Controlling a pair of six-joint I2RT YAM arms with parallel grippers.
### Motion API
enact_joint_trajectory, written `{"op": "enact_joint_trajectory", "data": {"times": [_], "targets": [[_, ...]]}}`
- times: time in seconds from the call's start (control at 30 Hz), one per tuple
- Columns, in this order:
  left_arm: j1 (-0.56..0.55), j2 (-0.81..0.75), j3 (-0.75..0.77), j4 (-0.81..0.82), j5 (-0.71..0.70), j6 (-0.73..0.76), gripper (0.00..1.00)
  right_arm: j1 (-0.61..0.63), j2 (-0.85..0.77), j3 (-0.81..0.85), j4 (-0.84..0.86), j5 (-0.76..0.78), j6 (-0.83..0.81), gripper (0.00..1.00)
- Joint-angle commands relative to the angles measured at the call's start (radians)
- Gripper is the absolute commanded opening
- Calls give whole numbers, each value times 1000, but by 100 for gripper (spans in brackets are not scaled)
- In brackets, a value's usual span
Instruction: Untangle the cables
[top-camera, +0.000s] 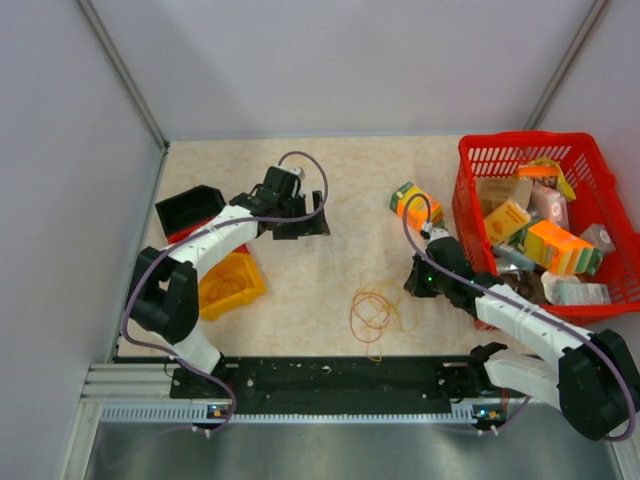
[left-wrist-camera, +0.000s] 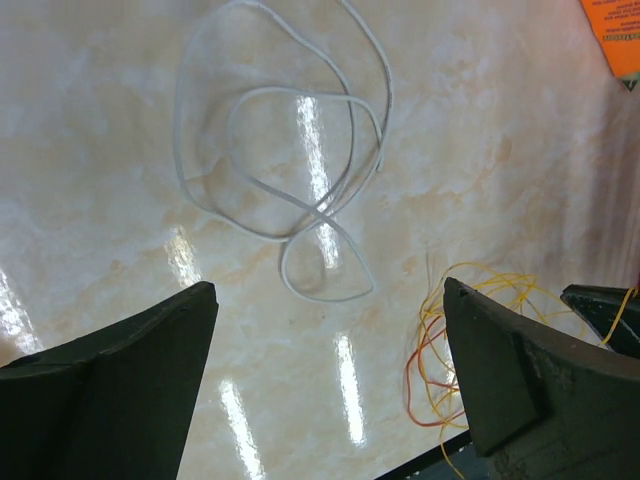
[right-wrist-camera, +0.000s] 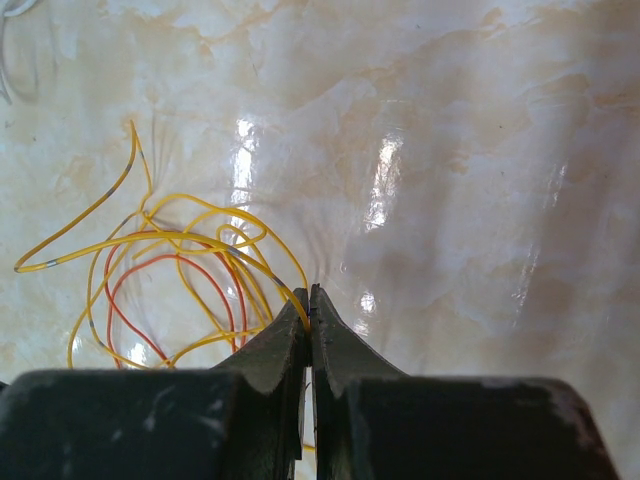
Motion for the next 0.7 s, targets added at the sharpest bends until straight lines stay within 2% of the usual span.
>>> {"op": "enact_joint_trajectory", "data": {"times": [0.0, 0.13, 0.27, 0.4, 0.67], "targets": [[64, 76, 26, 66, 118, 31, 98, -8, -8, -10, 47, -11, -14, 0], [86, 198, 140, 37, 172, 46, 98, -8, -11, -12, 47, -13, -15, 0], [89, 298, 210, 9, 161, 42, 99, -6, -15, -13, 48, -7, -14, 0], [86, 314, 171, 63, 169, 1, 95, -8, -21, -16, 47, -8, -14, 0], [80, 194, 25, 126, 103, 2, 98, -6, -20, -13, 48, -13, -15, 0]]}}
